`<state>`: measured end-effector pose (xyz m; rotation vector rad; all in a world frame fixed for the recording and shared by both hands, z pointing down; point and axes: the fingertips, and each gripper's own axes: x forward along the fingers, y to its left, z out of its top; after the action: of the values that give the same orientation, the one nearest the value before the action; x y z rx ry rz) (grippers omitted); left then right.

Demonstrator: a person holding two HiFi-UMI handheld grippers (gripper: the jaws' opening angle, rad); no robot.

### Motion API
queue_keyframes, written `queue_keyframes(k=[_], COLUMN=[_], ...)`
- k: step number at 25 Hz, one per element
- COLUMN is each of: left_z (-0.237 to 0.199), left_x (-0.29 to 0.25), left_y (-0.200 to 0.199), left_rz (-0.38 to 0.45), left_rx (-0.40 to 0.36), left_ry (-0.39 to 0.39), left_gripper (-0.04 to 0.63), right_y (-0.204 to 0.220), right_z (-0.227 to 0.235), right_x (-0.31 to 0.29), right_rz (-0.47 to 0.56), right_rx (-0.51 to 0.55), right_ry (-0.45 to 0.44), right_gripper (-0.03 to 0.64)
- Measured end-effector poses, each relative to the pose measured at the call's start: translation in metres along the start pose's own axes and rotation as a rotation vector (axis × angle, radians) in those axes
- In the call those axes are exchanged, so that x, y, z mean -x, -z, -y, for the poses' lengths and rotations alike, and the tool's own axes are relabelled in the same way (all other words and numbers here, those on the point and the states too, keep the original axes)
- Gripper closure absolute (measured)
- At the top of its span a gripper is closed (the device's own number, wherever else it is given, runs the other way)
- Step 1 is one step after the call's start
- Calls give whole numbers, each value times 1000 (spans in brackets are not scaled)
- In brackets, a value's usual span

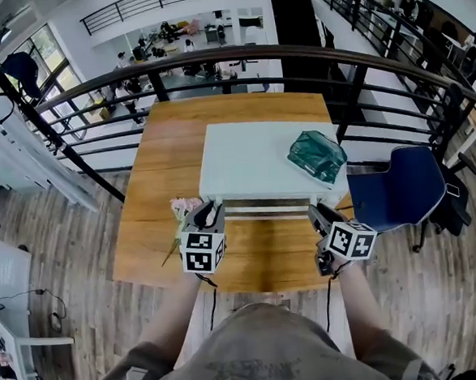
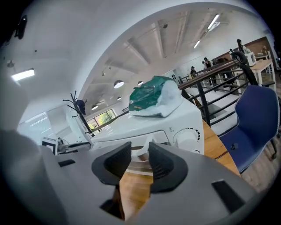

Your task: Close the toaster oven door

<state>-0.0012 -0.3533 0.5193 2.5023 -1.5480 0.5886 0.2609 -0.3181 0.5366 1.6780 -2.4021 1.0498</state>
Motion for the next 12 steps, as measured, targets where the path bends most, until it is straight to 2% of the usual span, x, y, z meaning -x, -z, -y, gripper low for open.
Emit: queue_keyframes(k=[4,8,10,12], left_z=[-4,-10,-12,-14], left_x=[18,47,61,77], left_y=[-15,-55,-80,-106], left_rz=[42,125,168,215], left_rx=[27,51,10,-72], left_ry=[8,25,23,1], left_gripper=[497,497,512,531], right_y=[-16,-56,-80,-104], right_z=[-33,-77,-101,-124], right_x=[17,47,64,82], right_rz=[35,133,207,286], right_rx=[76,161,204,247], right_ry=[-64,-133,-164,-194], right_gripper=[500,539,555,566])
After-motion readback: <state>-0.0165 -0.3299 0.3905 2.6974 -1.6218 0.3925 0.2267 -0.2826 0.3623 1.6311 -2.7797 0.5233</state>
